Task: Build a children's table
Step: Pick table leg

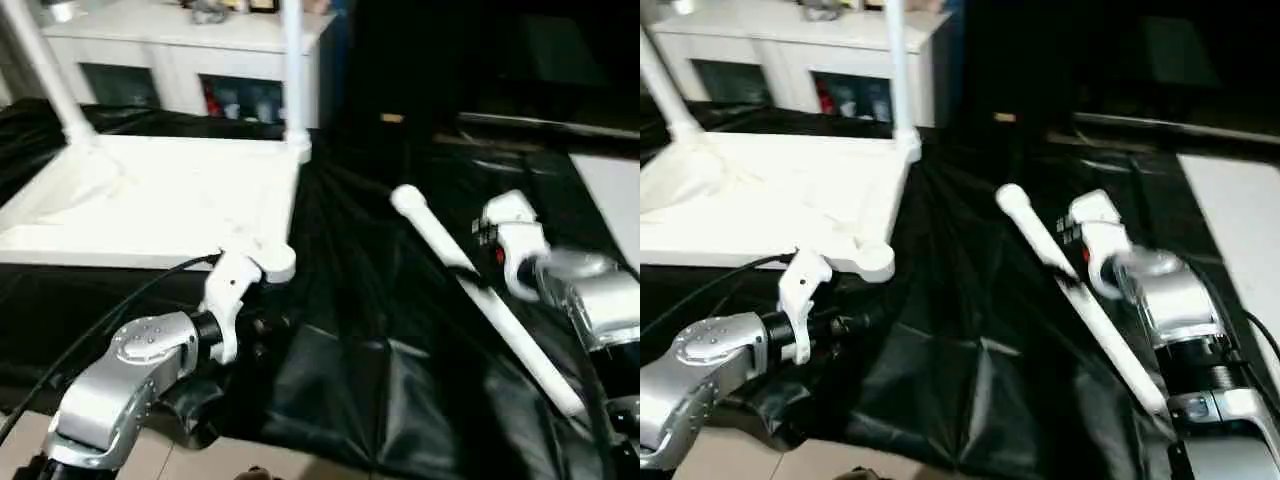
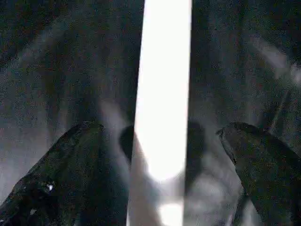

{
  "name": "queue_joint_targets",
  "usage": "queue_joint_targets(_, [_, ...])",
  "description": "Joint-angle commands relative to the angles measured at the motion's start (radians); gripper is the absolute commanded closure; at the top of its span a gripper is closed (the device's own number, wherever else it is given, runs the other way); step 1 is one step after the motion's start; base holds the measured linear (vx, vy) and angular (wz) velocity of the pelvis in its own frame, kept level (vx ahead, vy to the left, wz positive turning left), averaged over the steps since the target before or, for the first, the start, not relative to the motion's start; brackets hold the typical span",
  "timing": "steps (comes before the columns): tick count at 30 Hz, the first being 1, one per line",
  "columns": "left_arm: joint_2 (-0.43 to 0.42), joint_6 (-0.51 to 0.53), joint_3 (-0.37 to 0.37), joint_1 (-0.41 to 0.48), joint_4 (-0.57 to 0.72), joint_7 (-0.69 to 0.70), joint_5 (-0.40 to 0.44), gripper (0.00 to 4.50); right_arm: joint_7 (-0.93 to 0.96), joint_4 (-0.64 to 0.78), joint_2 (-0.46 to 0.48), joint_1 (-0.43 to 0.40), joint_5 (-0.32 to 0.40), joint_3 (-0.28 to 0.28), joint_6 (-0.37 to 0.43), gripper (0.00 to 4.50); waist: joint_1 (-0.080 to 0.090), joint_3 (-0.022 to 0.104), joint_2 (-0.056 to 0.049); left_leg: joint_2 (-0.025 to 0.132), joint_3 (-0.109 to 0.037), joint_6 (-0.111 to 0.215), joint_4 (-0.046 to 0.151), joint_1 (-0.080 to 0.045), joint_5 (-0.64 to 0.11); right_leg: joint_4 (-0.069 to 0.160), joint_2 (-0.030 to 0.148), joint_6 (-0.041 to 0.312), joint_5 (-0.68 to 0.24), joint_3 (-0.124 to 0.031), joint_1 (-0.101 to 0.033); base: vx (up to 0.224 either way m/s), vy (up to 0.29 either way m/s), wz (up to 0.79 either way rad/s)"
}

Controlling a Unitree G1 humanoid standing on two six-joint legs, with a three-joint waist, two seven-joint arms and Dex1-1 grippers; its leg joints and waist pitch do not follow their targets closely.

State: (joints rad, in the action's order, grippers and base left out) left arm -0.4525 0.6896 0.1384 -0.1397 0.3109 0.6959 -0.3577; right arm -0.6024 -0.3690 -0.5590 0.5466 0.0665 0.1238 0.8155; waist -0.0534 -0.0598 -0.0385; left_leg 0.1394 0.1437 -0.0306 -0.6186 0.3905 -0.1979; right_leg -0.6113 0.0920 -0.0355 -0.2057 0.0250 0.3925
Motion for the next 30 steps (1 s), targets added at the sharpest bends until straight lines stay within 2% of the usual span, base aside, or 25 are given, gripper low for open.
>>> queue_joint_targets(1, [-0.007, 0.023, 0.01, -0.022, 0.027, 0.01, -0.009, 1.41, -0.021, -0.004, -0.007, -0.004, 0.0, 0.015, 0.025, 0.0, 0.007, 0.043, 0.008, 0.055, -0.037, -0.085, 0.103, -0.024, -0.55, 0.102, 0.044, 0.121, -0.58, -0.008, -0.016, -0.051, 0.036, -0.12])
queue_joint_targets(3, [-0.01, 0.023, 0.009, -0.027, 0.032, 0.006, -0.009, 1.43, -0.028, -0.004, 0.0, -0.003, 0.013, 0.006, 0.042, 0.0, 0.012, 0.043, 0.008, 0.055, -0.039, -0.086, 0.103, -0.026, -0.575, 0.109, 0.047, 0.109, -0.605, -0.002, -0.015, -0.025, 0.018, -0.06])
queue_joint_targets(4, [-0.013, 0.017, 0.012, -0.029, 0.033, 0.007, -0.005, 1.18, -0.027, -0.005, 0.004, -0.001, 0.017, 0.001, 0.047, 0.34, 0.017, 0.041, 0.006, 0.056, -0.041, -0.087, 0.105, -0.028, -0.594, 0.113, 0.048, 0.105, -0.613, 0.005, -0.015, 0.0, 0.0, 0.0])
queue_joint_targets(5, [-0.018, 0.011, 0.016, -0.029, 0.035, 0.01, -0.001, 1.18, -0.029, -0.007, 0.005, 0.001, 0.018, 0.001, 0.05, 0.34, 0.022, 0.039, -0.002, 0.058, -0.044, -0.092, 0.108, -0.028, -0.627, 0.114, 0.048, 0.099, -0.617, 0.013, -0.018, 0.0, 0.0, 0.0])
queue_joint_targets(6, [-0.02, 0.012, 0.018, -0.03, 0.036, 0.012, -0.001, 1.01, -0.034, -0.011, 0.004, 0.003, 0.02, 0.002, 0.053, 0.34, 0.025, 0.038, -0.001, 0.059, -0.045, -0.095, 0.111, -0.029, -0.648, 0.116, 0.045, 0.094, -0.618, 0.019, -0.019, -0.05, 0.023, -0.15])
queue_joint_targets(9, [-0.022, 0.024, 0.022, -0.033, 0.042, 0.014, -0.005, 0.98, -0.051, -0.025, 0.004, 0.009, 0.022, 0.006, 0.059, 0.61, 0.032, 0.03, -0.009, 0.066, -0.047, -0.104, 0.132, -0.034, -0.758, 0.117, 0.031, 0.075, -0.617, 0.045, -0.025, -0.017, 0.003, -0.04])
queue_joint_targets(10, [-0.022, 0.025, 0.023, -0.036, 0.043, 0.014, -0.006, 0.73, -0.055, -0.027, 0.003, 0.01, 0.022, 0.009, 0.06, 0.79, 0.016, 0.021, -0.027, 0.097, -0.024, -0.107, 0.219, 0.02, -0.87, 0.004, -0.005, 0.084, -0.48, 0.074, -0.087, -0.113, -0.008, -0.07])
queue_joint_targets(11, [-0.021, 0.026, 0.024, -0.038, 0.043, 0.013, -0.006, 0.56, -0.059, -0.029, 0.002, 0.01, 0.023, 0.011, 0.061, 0.81, -0.023, 0.017, -0.034, 0.116, -0.006, -0.106, 0.275, 0.091, -0.918, -0.143, -0.013, 0.085, -0.361, 0.067, -0.141, -0.113, -0.008, -0.07])
queue_joint_targets(12, [-0.022, 0.026, 0.026, -0.041, 0.042, 0.015, -0.006, 0.51, -0.066, -0.031, 0.002, 0.009, 0.023, 0.016, 0.062, 0.9, -0.106, 0.038, -0.028, 0.093, 0.078, -0.061, 0.246, 0.084, -0.743, -0.172, -0.022, 0.071, -0.331, 0.013, -0.107, -0.107, -0.05, 0.17])
queue_joint_targets(13, [-0.022, 0.025, 0.027, -0.041, 0.042, 0.016, -0.005, 0.56, -0.068, -0.031, 0.001, 0.008, 0.023, 0.016, 0.063, 1.06, -0.031, 0.056, 0.058, 0.067, 0.056, -0.027, 0.125, -0.012, -0.543, -0.078, 0.008, 0.0, -0.607, -0.044, -0.045, -0.011, -0.151, 0.17])
queue_joint_targets(14, [-0.026, 0.024, 0.03, -0.043, 0.041, 0.018, -0.003, 0.56, -0.074, -0.031, 0.002, 0.007, 0.024, 0.02, 0.065, 1.18, -0.039, 0.032, 0.076, -0.001, -0.004, -0.011, -0.113, -0.063, -0.093, 0.171, 0.073, -0.067, -1.167, -0.115, 0.093, -0.011, -0.151, 0.17])
queue_joint_targets(15, [-0.033, 0.02, 0.037, -0.047, 0.04, 0.021, 0.003, 0.44, -0.081, -0.032, 0.003, 0.004, 0.024, 0.025, 0.065, 1.24, -0.06, 0.029, 0.044, -0.002, -0.045, 0.01, -0.097, 0.003, -0.008, 0.155, 0.104, -0.004, -1.097, -0.164, 0.007, 0.011, -0.14, -0.04])
queue_joint_targets(16, [-0.034, 0.019, 0.038, -0.048, 0.04, 0.022, 0.004, 0.21, -0.081, -0.032, 0.004, 0.003, 0.023, 0.025, 0.065, 1.28, -0.069, 0.03, 0.037, 0.019, -0.055, -0.011, -0.066, 0.002, -0.036, 0.124, 0.109, 0.038, -0.996, -0.137, -0.008, 0.0, 0.0, 0.0])
queue_joint_targets(17, [-0.035, 0.011, 0.043, -0.051, 0.038, 0.021, 0.011, 0.14, -0.083, -0.034, 0.007, 0.002, 0.023, 0.027, 0.063, 1.37, -0.089, 0.054, 0.021, 0.054, -0.042, -0.052, 0.02, -0.034, -0.119, 0.06, 0.032, 0.107, -0.643, -0.087, 0.003, 0.0, 0.0, 0.0])
queue_joint_targets(18, [-0.032, 0.008, 0.044, -0.053, 0.037, 0.017, 0.015, 0.15, -0.083, -0.037, 0.01, 0.001, 0.022, 0.028, 0.06, 1.5, -0.079, 0.067, 0.021, 0.063, -0.035, -0.053, 0.039, -0.049, -0.126, 0.032, 0.006, 0.147, -0.417, -0.065, 0.0, -0.016, -0.028, 0.18])
queue_joint_targets(19, [-0.029, 0.005, 0.046, -0.055, 0.037, 0.013, 0.019, 0.11, -0.083, -0.04, 0.012, 0.0, 0.021, 0.029, 0.058, 1.62, -0.073, 0.071, 0.0, 0.069, -0.025, -0.043, 0.057, -0.045, -0.147, 0.021, -0.005, 0.219, -0.152, -0.046, -0.008, 0.0, 0.0, 0.0])
queue_joint_targets(20, [-0.019, 0.002, 0.054, -0.057, 0.043, 0.005, 0.021, 0.06, -0.081, -0.048, 0.019, -0.001, 0.021, 0.026, 0.053, 1.68, -0.059, 0.056, -0.008, 0.071, -0.02, -0.042, 0.076, -0.037, -0.292, 0.038, 0.003, 0.251, -0.213, -0.039, -0.013, -0.07, -0.013, 0.14])
queue_joint_targets(21, [-0.017, 0.002, 0.056, -0.055, 0.046, 0.005, 0.02, 0.01, -0.08, -0.049, 0.021, -0.003, 0.021, 0.025, 0.051, 1.7, -0.057, 0.051, -0.007, 0.072, -0.018, -0.05, 0.078, -0.04, -0.364, 0.049, 0.01, 0.248, -0.295, -0.038, -0.011, 0.0, 0.0, 0.0])
queue_joint_targets(22, [-0.015, 0.005, 0.061, -0.051, 0.053, 0.006, 0.017, 0.0, -0.071, -0.053, 0.025, -0.005, 0.018, 0.021, 0.046, 1.87, -0.055, 0.049, -0.002, 0.068, -0.014, -0.065, 0.077, -0.047, -0.431, 0.066, 0.021, 0.228, -0.4, -0.04, -0.005, 0.0, 0.0, 0.0])
queue_joint_targets(23, [-0.017, 0.011, 0.063, -0.045, 0.061, 0.009, 0.011, 0.0, -0.059, -0.056, 0.032, -0.007, 0.02, 0.012, 0.044, 1.87, -0.054, 0.05, -0.008, 0.068, -0.018, -0.071, 0.083, -0.042, -0.425, 0.069, 0.028, 0.207, -0.428, -0.043, -0.009, 0.0, 0.0, 0.0])
queue_joint_targets(24, [-0.018, 0.014, 0.063, -0.042, 0.065, 0.011, 0.009, 0.0, -0.052, -0.057, 0.035, -0.007, 0.021, 0.007, 0.044, 2.0, -0.051, 0.05, -0.008, 0.067, -0.017, -0.072, 0.085, -0.038, -0.418, 0.071, 0.029, 0.198, -0.431, -0.043, -0.011, 0.0, 0.0, 0.0])
queue_joint_targets(25, [-0.016, 0.012, 0.06, -0.038, 0.065, 0.01, 0.007, 0.0, -0.04, -0.053, 0.043, -0.008, 0.027, -0.007, 0.044, 2.14, -0.048, 0.053, -0.003, 0.067, -0.018, -0.069, 0.09, -0.028, -0.387, 0.071, 0.032, 0.186, -0.415, -0.041, -0.022, 0.0, 0.0, 0.0])
queue_joint_targets(26, [-0.013, 0.009, 0.057, -0.037, 0.062, 0.009, 0.005, 0.0, -0.034, -0.049, 0.049, -0.008, 0.032, -0.018, 0.045, 2.14, -0.044, 0.057, -0.007, 0.066, -0.016, -0.065, 0.089, -0.025, -0.345, 0.071, 0.031, 0.183, -0.377, -0.043, -0.024, 0.0, 0.0, 0.0])
queue_joint_targets(28, [-0.002, -0.007, 0.052, -0.04, 0.045, -0.001, 0.011, 0.0, -0.027, -0.04, 0.059, -0.009, 0.046, -0.043, 0.04, 2.4, -0.041, 0.054, 0.001, 0.065, -0.012, -0.057, 0.087, -0.024, -0.332, 0.074, 0.029, 0.186, -0.383, -0.044, -0.02, 0.0, 0.0, 0.0])
queue_joint_targets(30, [0.007, -0.023, 0.049, -0.048, 0.027, -0.02, 0.026, 0.0, -0.022, -0.026, 0.067, -0.013, 0.063, -0.069, 0.032, 2.49, -0.034, 0.055, 0.005, 0.063, -0.01, -0.051, 0.085, -0.021, -0.319, 0.076, 0.031, 0.186, -0.401, -0.045, -0.022, 0.0, 0.0, 0.0])
